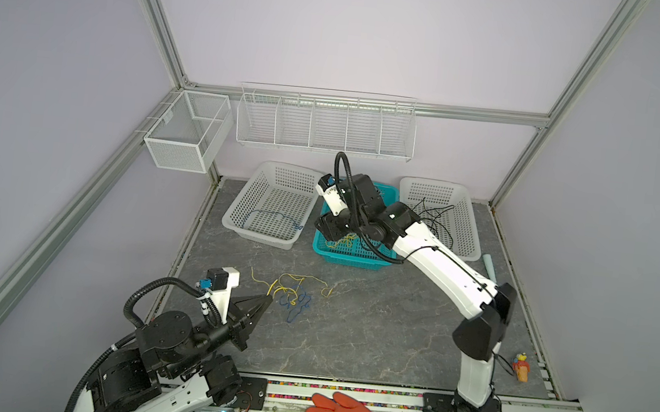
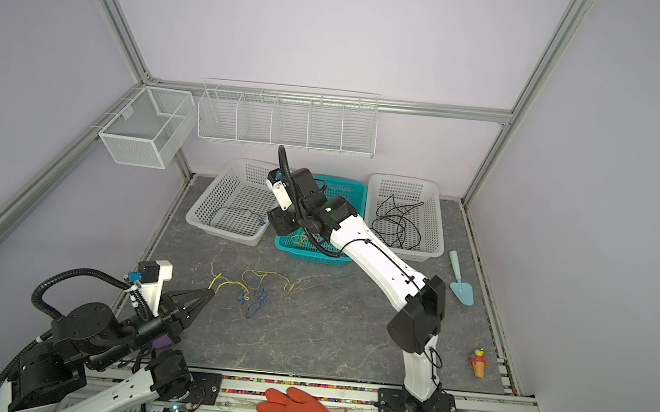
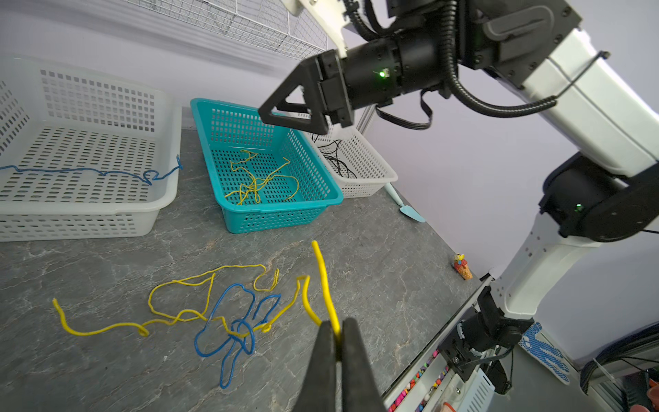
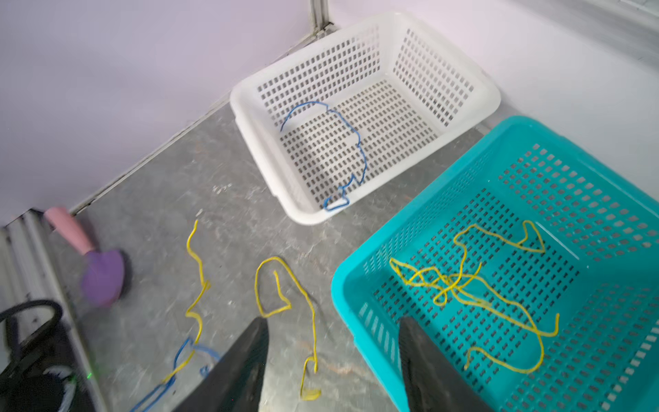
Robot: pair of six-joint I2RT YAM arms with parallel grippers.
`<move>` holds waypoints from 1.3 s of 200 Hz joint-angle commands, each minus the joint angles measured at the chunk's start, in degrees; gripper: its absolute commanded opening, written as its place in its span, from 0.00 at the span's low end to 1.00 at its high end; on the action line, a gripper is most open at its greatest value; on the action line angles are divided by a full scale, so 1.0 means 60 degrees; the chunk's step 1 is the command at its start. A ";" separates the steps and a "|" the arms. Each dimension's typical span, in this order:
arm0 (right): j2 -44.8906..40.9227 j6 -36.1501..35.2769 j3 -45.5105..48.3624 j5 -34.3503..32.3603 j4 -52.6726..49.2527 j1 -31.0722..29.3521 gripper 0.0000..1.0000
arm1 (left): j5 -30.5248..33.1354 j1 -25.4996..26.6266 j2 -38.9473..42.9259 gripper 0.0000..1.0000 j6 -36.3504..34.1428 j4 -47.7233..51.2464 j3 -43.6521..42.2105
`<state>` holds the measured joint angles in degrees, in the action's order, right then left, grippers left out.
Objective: Untangle the cables
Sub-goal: 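Open the right gripper over the white basket and draw it back toward the tangle, then grasp the remaining blue cable in the tangle with the right gripper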
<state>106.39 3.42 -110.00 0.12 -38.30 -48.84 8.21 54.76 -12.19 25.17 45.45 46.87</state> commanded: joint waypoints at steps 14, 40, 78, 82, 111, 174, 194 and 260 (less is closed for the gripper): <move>-0.2698 0.0140 0.4247 0.2261 0.2807 -0.0035 0.64 | 0.0234 -0.0014 -0.0192 0.00 -0.0094 0.0047 0.0008; -0.3902 0.0685 0.6811 0.3431 0.4521 -0.0061 0.66 | -0.0012 -0.0015 -0.0110 0.00 0.0064 -0.0318 -0.0067; -0.3491 0.1051 0.8281 0.4053 0.5899 -0.0525 0.66 | -0.0283 -0.0014 -0.0119 0.00 0.0215 -0.0658 -0.0291; -0.3376 0.1078 0.8335 0.4005 0.6018 -0.0573 0.66 | -0.0288 -0.0016 -0.0133 0.00 0.0215 -0.0668 -0.0292; -0.2510 0.1378 0.8328 0.3879 0.6751 -0.0791 0.66 | -0.0284 -0.0007 -0.0203 0.00 0.0237 -0.0692 -0.0349; -0.1330 0.1580 0.8151 0.3770 0.7414 -0.1004 0.59 | -0.0101 -0.0008 0.0005 0.00 0.0244 -0.0588 -0.0373; -0.1354 0.1554 0.8209 0.3776 0.7518 -0.1080 0.50 | -0.0101 -0.0016 -0.0033 0.00 0.0235 -0.0603 -0.0389; -0.2436 0.0942 0.8436 0.2975 0.6486 -0.1079 0.07 | 0.0280 -0.0014 -0.0240 0.00 0.0260 -0.0391 -0.0299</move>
<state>97.36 11.86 -60.36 20.95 4.05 -55.29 7.86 54.76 -12.93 26.50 42.28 44.97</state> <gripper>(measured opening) 0.074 0.048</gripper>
